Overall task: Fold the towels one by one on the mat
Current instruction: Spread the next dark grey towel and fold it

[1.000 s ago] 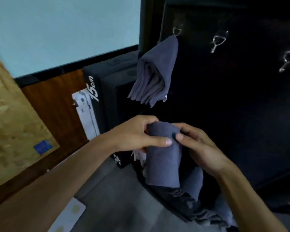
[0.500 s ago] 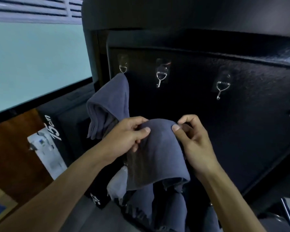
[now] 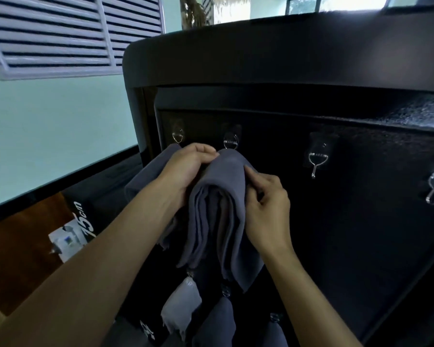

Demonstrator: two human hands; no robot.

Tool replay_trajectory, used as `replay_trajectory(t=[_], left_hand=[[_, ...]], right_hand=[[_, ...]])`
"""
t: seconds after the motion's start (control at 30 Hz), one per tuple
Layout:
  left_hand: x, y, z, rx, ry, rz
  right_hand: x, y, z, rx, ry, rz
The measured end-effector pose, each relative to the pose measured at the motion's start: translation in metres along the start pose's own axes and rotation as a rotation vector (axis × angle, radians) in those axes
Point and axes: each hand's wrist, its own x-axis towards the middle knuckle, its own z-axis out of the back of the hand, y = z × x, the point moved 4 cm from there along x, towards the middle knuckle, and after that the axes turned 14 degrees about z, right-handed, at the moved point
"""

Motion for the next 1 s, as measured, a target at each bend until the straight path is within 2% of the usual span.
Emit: replay_trajectory(t=[0.17,0.27,0.33,0.37,0.47,0.57,0.7,0.9,1.0], left_hand=[[-0.003,0.006,0.005,0.087,-0.086,-0.099],[-0.011,0.003,0.005,0.189,-0.009,-0.135],[-0.018,-0.003,0.007,0.392,0.043,-0.199],[-0.020,-0.007,0.007,0.532,0.068,-0.245],[-0.029,-0.014,0.009,0.757,0.158,-0.280],[-0.031,-0.012,0.011,0.742,0.259,-0.172],[-0.023,-0.012,0.014,0.515,0.397,-0.038],[-0.019,-0.016,0.013,0.767,0.375,-0.081],[-0.022,-0.015,0.016,0.820,0.369,-0.102]], right_hand=[[-0.003,-0.001,-0.006,-0.058,0.043,-0.047],[-0.007,0.000,-0.013,-0.207,0.051,0.010],[-0.008,0.003,-0.016,-0.355,0.041,0.084],[-0.007,0.003,-0.017,-0.352,0.047,0.098],[-0.007,0.001,-0.022,-0.141,0.107,0.028],[-0.009,-0.003,-0.027,-0.012,0.134,-0.014],[-0.009,-0.005,-0.033,0.154,0.117,-0.060],[-0.010,-0.009,-0.039,0.059,0.136,-0.042],[-0.011,-0.009,-0.039,0.056,0.143,-0.047]])
